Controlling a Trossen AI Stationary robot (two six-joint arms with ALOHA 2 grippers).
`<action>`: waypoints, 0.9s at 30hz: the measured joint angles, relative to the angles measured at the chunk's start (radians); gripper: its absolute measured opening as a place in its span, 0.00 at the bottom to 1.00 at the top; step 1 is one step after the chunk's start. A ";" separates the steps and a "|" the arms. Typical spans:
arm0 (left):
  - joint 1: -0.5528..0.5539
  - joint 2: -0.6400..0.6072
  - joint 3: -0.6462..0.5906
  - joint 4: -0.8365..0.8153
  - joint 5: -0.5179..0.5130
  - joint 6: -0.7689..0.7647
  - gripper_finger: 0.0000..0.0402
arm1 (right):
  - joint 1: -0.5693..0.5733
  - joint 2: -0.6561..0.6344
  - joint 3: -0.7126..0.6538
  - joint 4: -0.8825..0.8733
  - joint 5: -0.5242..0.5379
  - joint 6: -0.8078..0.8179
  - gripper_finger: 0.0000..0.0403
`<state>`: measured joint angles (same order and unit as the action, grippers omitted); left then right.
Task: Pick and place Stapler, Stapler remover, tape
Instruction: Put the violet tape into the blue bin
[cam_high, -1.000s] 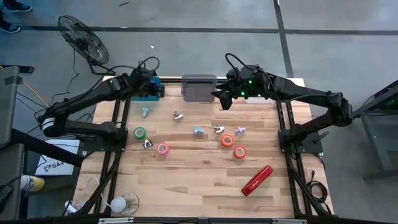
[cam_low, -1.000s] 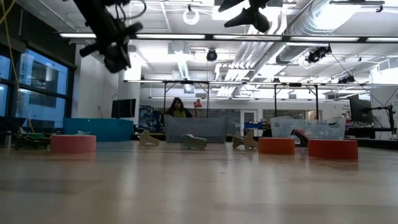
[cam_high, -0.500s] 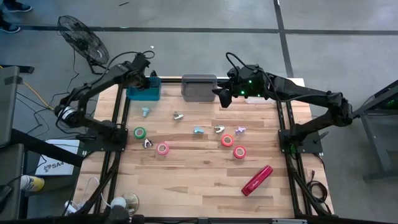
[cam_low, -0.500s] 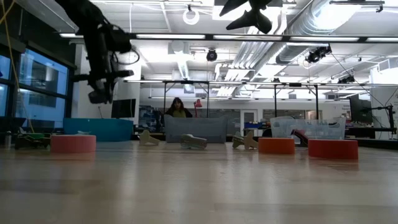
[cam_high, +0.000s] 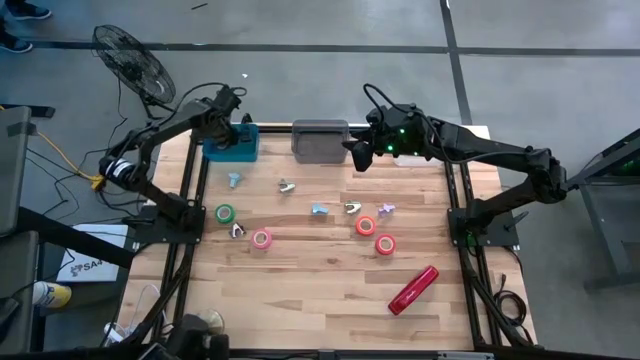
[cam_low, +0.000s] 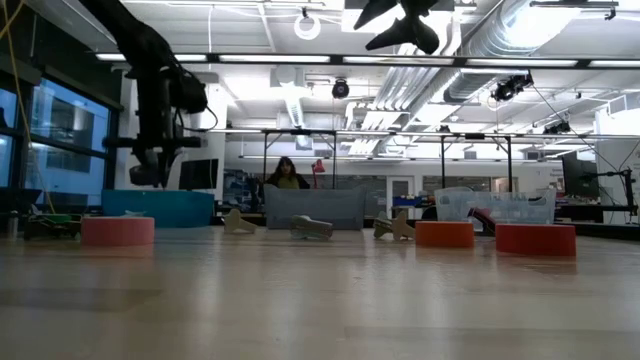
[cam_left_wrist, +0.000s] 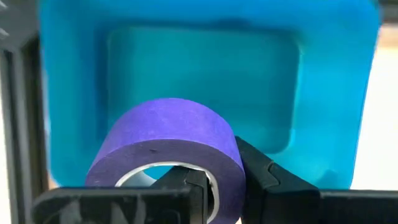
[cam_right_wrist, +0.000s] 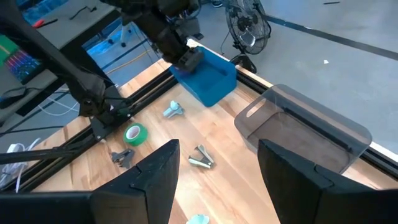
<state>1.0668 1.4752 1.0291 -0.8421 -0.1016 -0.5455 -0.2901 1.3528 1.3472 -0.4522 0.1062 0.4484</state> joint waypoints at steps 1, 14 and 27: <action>0.000 0.003 0.000 -0.003 0.006 -0.001 0.10 | 0.000 0.000 0.000 0.000 0.000 0.000 0.52; 0.000 0.061 0.000 0.033 -0.048 -0.042 0.10 | 0.000 0.000 0.000 0.000 -0.001 -0.003 0.52; 0.000 0.068 0.000 0.054 -0.038 -0.116 0.10 | 0.000 0.000 0.000 0.000 -0.008 -0.003 0.52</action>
<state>1.0672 1.5429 1.0290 -0.7883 -0.1401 -0.6613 -0.2901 1.3529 1.3472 -0.4526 0.0978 0.4458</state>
